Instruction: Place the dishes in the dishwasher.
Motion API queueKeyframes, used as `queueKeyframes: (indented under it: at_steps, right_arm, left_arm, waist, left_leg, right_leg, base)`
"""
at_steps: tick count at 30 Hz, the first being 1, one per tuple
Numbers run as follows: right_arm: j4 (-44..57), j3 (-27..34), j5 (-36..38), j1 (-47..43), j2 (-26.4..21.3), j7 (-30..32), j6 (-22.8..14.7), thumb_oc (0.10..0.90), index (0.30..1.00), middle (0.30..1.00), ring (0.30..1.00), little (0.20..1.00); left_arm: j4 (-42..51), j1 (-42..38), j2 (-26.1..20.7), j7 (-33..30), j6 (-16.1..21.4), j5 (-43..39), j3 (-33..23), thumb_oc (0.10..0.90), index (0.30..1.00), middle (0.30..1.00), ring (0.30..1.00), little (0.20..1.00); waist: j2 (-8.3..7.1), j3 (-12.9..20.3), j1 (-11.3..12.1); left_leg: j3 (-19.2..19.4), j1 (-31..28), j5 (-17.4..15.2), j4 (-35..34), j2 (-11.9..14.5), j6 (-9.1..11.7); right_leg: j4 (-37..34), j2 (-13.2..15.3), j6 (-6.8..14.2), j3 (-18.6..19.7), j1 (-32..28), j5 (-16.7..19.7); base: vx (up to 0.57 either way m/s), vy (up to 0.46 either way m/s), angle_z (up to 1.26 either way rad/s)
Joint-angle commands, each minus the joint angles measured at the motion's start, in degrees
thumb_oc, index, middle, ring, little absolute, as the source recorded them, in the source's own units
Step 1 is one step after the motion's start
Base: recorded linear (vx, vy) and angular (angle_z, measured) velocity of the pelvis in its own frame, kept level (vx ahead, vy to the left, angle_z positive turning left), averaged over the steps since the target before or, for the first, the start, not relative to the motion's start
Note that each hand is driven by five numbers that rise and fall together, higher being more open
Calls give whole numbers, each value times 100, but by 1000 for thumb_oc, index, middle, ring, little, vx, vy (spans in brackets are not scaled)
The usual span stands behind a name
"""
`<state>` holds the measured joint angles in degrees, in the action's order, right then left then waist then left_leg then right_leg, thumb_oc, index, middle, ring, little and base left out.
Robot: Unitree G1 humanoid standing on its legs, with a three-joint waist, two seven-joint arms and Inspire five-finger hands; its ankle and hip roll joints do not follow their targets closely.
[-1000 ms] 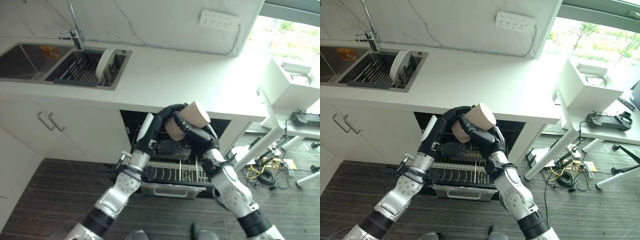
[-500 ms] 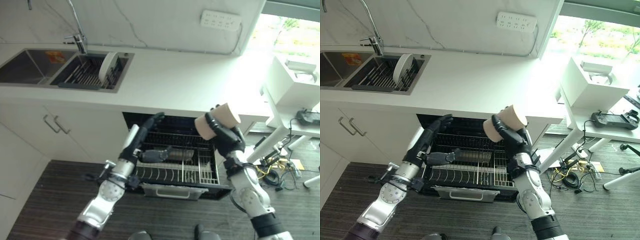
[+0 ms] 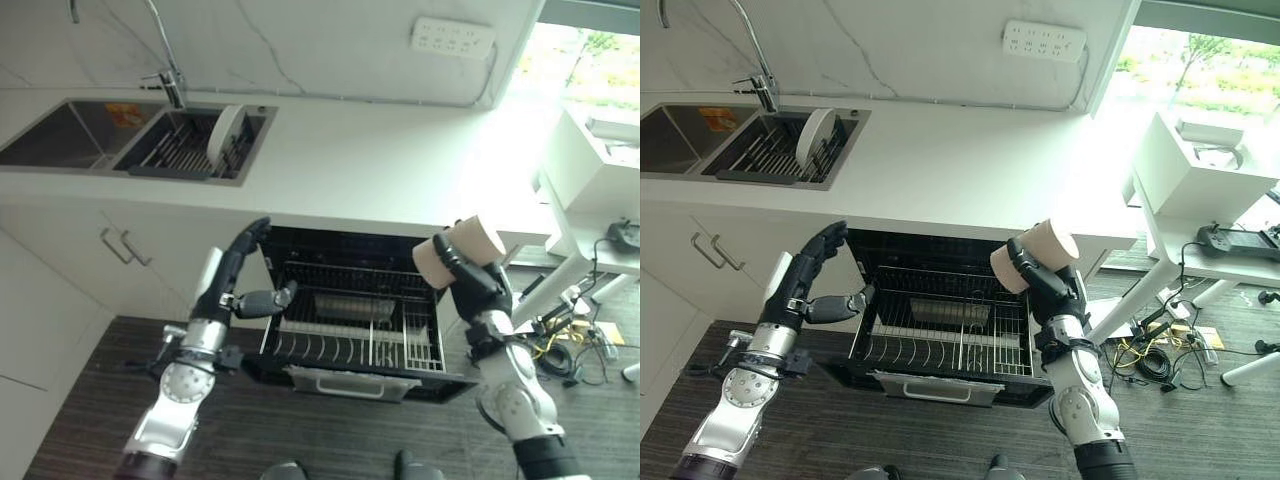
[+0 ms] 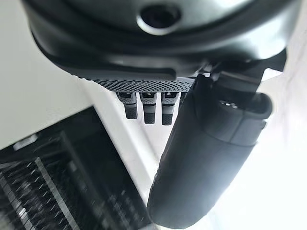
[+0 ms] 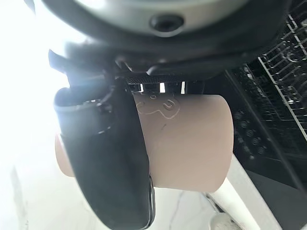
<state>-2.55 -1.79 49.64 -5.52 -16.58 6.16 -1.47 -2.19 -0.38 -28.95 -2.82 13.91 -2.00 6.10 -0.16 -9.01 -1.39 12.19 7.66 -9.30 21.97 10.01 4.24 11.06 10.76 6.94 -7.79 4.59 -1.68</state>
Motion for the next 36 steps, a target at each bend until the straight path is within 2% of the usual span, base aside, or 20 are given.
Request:
queueKeyframes:
  at_steps: [1,3,6,7,8,11,14,15,18,24,32,36]
  right_arm:
    - [796,212,-87,-251,-161,-440,-291,400,300,300,300,300]
    - [835,94,-33,-254,-214,-508,-268,400,300,300,300,300]
    - [908,13,5,-243,-289,-559,-244,400,300,300,300,300]
    - [908,13,5,-243,-289,-559,-244,400,300,300,300,300]
    - [977,-63,89,-245,-377,-577,-217,400,300,300,300,300]
    - [1009,-115,114,-267,-421,-594,-205,400,300,300,300,300]
    - [1047,-142,169,-277,-481,-625,-141,400,300,300,300,300]
    - [1050,-168,177,-291,-503,-615,-133,400,300,300,300,300]
    - [1053,-172,231,-326,-581,-625,-79,400,300,300,300,300]
    - [1064,-204,270,-374,-652,-646,-30,400,300,300,300,300]
    - [1196,-45,290,-342,-852,-740,223,400,300,300,300,300]
    - [1178,39,278,-535,-1013,-766,325,400,300,300,300,300]
  left_arm:
    - [394,-513,-127,495,208,-86,175,800,900,900,900,900]
    - [294,-752,-318,1115,-291,10,503,800,900,900,900,900]
    - [134,-957,-548,1502,-681,91,816,800,900,900,900,900]
    - [134,-957,-548,1502,-681,91,816,800,900,900,900,900]
    - [-36,-1142,-740,1737,-1173,49,1062,800,900,900,900,900]
    - [-209,-1320,-847,1750,-1393,118,1236,800,900,900,900,900]
    - [-418,-1538,-949,1987,-1777,242,1383,800,900,900,900,900]
    - [-555,-1662,-977,2305,-2127,370,1487,800,900,900,900,900]
    - [-690,-1829,-1121,2761,-2529,655,1703,800,900,900,900,900]
    - [-866,-2078,-1179,3141,-2784,984,1913,800,900,900,900,900]
    - [-816,-2015,-1133,2823,-2629,650,1734,800,900,900,900,900]
    - [-400,-2093,-1191,2825,-2862,377,1529,800,900,900,900,900]
  waist:
    - [27,323,31]
    - [65,299,-45]
    - [104,293,-125]
    - [104,293,-125]
    - [143,286,-204]
    - [168,279,-270]
    - [204,288,-346]
    - [222,292,-384]
    - [261,289,-460]
    - [327,267,-565]
    - [410,130,-656]
    - [482,-72,-637]
  left_leg:
    - [-411,-319,-4,-478,317,284]
    - [-379,-319,5,-478,317,277]
    - [-335,-330,16,-478,326,274]
    - [-335,-330,16,-478,326,274]
    - [-277,-346,27,-478,347,276]
    - [-230,-357,31,-478,364,273]
    - [-168,-375,37,-478,385,268]
    - [-130,-381,38,-478,398,264]
    - [-82,-393,49,-478,414,266]
    - [15,-411,53,-478,432,257]
    - [76,-359,114,-478,455,299]
    - [-6,-155,169,-478,380,311]
  right_leg:
    - [613,386,374,-229,-16,-580]
    - [613,368,394,-197,4,-569]
    - [613,355,412,-166,19,-558]
    - [613,355,412,-166,19,-558]
    - [613,344,425,-138,41,-548]
    - [613,331,433,-105,59,-542]
    - [613,307,441,-51,74,-546]
    - [613,296,445,-24,88,-547]
    - [613,275,447,21,102,-543]
    - [613,238,439,106,131,-546]
    - [613,238,433,212,211,-512]
    - [613,281,411,277,388,-477]
  base:
    - [-31,5,0]
    - [-17,6,0]
    - [-7,11,-2]
    - [-15,31,-1]
    - [0,0,0]
    - [-11,22,-10]
    - [3,19,-10]
    - [5,24,-9]
    - [2,13,-3]
    - [2,19,-9]
    - [35,39,-7]
    - [-26,84,-7]
